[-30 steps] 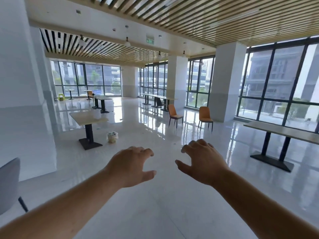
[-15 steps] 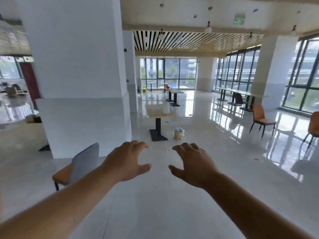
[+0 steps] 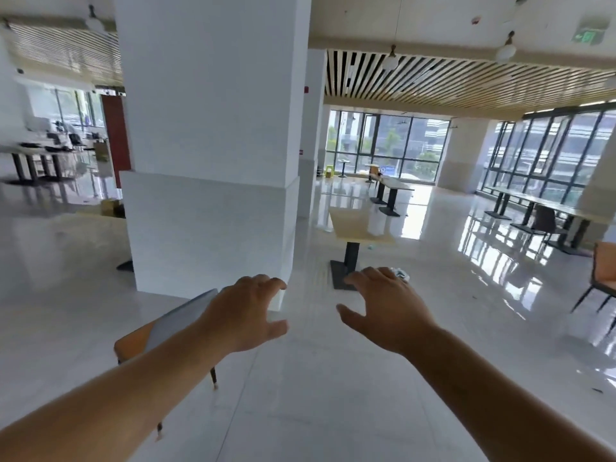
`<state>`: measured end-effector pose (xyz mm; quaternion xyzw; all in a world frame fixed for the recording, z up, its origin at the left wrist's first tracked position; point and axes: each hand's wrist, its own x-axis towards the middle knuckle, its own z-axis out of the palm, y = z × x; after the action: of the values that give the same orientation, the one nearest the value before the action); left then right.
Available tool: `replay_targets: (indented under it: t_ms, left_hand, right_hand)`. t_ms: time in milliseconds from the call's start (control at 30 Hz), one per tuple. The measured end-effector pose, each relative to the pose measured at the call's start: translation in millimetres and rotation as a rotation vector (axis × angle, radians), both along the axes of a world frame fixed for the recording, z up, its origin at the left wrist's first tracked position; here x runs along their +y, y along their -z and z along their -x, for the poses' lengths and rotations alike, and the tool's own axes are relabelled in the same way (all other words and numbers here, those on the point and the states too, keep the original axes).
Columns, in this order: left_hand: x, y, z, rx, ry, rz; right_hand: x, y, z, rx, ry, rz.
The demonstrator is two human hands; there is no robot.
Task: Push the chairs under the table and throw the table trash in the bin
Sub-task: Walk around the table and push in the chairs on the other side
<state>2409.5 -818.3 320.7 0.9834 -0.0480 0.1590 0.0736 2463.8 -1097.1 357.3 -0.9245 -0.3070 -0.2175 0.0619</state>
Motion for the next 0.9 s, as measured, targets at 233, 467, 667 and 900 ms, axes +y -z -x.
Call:
replay_targets:
  t_ms: [233, 467, 667, 900]
  left_hand:
    - [33.6, 16.2, -139.7, 0.000, 0.009, -0.087]
    - [107.1, 39.0, -269.5, 0.038, -0.190, -0.043]
    - [199.2, 47.6, -332.3, 0.078, -0.493, 0.014]
    - [305.3, 119.9, -347.4, 0.202, -0.732, 0.088]
  right_hand:
    - [35.4, -0.4, -158.6, 0.031, -0.009, -0.047]
    - [124.4, 37.9, -344.6, 0.088, -0.196, -0.026]
    - [253.7, 50.6, -477.1, 0.170, -0.422, 0.022]
    - [415.9, 115.3, -536.0, 0.256, -0.714, 0.149]
